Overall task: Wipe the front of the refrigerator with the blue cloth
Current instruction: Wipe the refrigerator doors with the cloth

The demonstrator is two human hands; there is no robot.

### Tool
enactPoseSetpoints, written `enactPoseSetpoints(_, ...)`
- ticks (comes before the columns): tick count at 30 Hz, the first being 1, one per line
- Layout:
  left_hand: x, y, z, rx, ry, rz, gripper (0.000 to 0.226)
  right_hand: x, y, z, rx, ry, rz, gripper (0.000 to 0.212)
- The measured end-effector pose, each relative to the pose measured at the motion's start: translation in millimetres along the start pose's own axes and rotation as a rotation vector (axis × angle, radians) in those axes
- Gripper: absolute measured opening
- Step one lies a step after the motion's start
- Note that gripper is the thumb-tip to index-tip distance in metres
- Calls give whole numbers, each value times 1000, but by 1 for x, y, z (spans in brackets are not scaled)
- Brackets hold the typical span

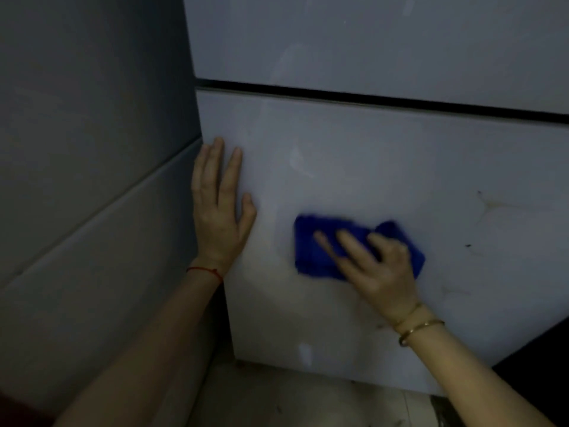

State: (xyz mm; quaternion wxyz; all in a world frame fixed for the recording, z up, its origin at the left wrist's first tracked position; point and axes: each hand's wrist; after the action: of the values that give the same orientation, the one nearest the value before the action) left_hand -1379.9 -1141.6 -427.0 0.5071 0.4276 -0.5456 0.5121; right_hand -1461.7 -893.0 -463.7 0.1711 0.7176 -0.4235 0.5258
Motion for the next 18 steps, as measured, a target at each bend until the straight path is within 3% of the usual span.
enactPoseSetpoints(3,-1,-1,-3,-11,-22,1,47,63,-6,-19,-5,318,-186,44)
enactPoseSetpoints(5,1,0,-10,-31,-54,-17,48,88,-3,-21,-24,433,-265,40)
enactPoseSetpoints(7,2,1,-20,-46,-105,-42,51,73,1,-11,-44,377,-242,42)
enactPoseSetpoints(10,-4,6,-38,-58,-181,-68,51,-8,4,9,-48,198,-44,51)
enactPoseSetpoints(14,-25,17,-56,-63,-201,-38,53,-95,-3,5,3,-33,152,48)
enactPoseSetpoints(16,-30,21,-60,-53,-205,-33,53,-89,-10,-10,0,-41,144,51)
enactPoseSetpoints(18,-31,24,-60,-42,-210,-45,54,-57,-13,-26,-18,86,23,53)
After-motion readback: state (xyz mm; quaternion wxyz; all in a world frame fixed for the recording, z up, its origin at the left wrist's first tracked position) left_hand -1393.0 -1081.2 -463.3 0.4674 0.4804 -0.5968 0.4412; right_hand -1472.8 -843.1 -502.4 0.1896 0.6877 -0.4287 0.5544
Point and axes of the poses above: each hand's wrist, its own x-axis towards the middle knuckle, its own y-axis out of the palm, z = x × y, and after that the axes turned 12 degrees about y, right-handed
